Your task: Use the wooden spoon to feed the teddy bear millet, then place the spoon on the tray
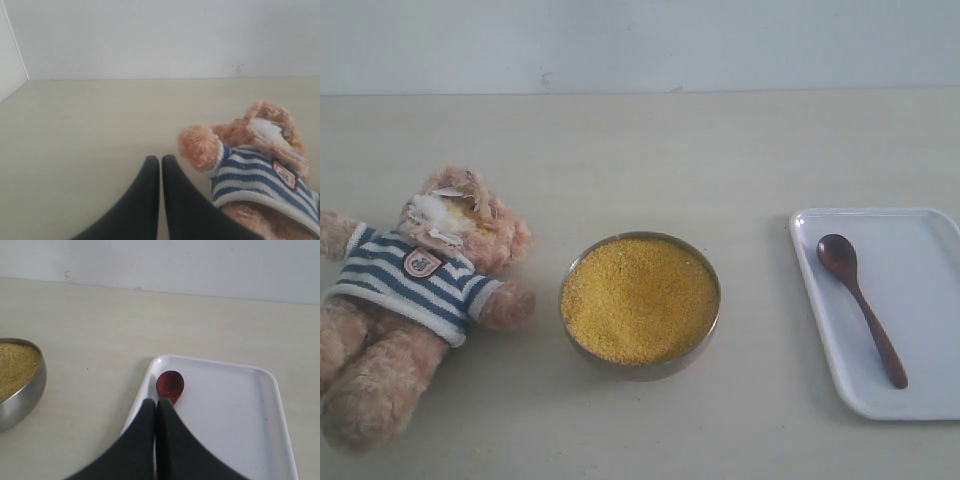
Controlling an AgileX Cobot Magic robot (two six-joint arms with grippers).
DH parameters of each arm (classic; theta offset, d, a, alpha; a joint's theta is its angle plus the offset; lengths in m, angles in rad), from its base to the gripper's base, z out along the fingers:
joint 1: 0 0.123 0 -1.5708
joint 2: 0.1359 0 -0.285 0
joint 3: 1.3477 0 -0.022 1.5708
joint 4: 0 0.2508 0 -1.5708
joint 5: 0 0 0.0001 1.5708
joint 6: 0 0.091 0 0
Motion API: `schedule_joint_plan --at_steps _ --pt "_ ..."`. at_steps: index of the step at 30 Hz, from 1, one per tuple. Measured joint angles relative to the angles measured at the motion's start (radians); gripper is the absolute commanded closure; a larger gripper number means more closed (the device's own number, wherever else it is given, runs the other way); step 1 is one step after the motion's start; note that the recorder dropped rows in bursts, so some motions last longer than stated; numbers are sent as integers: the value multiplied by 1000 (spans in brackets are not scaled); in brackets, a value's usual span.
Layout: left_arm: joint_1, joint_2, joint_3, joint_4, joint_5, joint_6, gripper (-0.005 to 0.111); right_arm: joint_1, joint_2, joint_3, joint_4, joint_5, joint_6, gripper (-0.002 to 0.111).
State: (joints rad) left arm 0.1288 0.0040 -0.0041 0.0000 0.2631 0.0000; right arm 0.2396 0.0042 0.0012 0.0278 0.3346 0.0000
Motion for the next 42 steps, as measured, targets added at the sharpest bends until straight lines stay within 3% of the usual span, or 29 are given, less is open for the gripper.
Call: schedule_joint_plan --at_steps 32,42 --pt "0 0 0 0 0 0 103 0 0 0 -2 0 0 108" --pt "-30 0 0 0 0 0 103 0 0 0 -2 0 0 108"
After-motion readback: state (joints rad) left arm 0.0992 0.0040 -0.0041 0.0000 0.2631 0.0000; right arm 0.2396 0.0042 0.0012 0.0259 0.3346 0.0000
